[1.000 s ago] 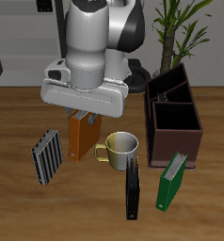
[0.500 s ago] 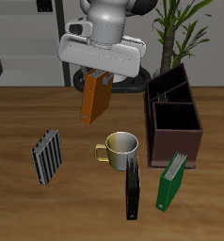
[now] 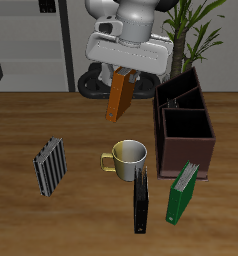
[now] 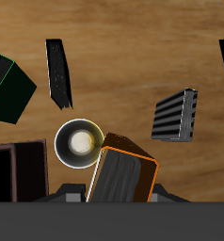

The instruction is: Place the yellow book into the left desk caddy's front compartment and place the orange book into the left desk caddy's left compartment and place the black book into the left desk caddy's back compartment

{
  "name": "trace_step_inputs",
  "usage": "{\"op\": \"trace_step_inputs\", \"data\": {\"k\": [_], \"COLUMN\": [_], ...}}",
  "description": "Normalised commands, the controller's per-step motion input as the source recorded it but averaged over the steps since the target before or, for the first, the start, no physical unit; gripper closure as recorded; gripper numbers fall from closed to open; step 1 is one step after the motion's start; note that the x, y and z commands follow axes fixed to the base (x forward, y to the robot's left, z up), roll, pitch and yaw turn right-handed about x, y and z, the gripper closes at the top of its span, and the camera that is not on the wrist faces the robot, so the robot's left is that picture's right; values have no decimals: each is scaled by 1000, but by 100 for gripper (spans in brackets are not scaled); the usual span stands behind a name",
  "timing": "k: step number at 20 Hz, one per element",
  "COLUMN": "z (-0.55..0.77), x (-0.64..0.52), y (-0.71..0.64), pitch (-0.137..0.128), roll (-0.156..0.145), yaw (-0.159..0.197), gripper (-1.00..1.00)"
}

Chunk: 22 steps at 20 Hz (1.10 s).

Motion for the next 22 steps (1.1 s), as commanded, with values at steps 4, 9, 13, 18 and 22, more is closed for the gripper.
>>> {"op": "trace_step_inputs", "data": {"k": [4, 9, 13, 18, 22], "z": [-60, -6, -26, -59, -133], "x": [-319, -343, -442, -458, -333], "y": [145, 247, 398, 531, 478], "pitch": [6, -9, -14, -32, -26], "roll": [-18, -2, -32, -6, 16], "yaw": [36, -9, 8, 42, 15], "gripper": [100, 100, 100, 100, 100]}}
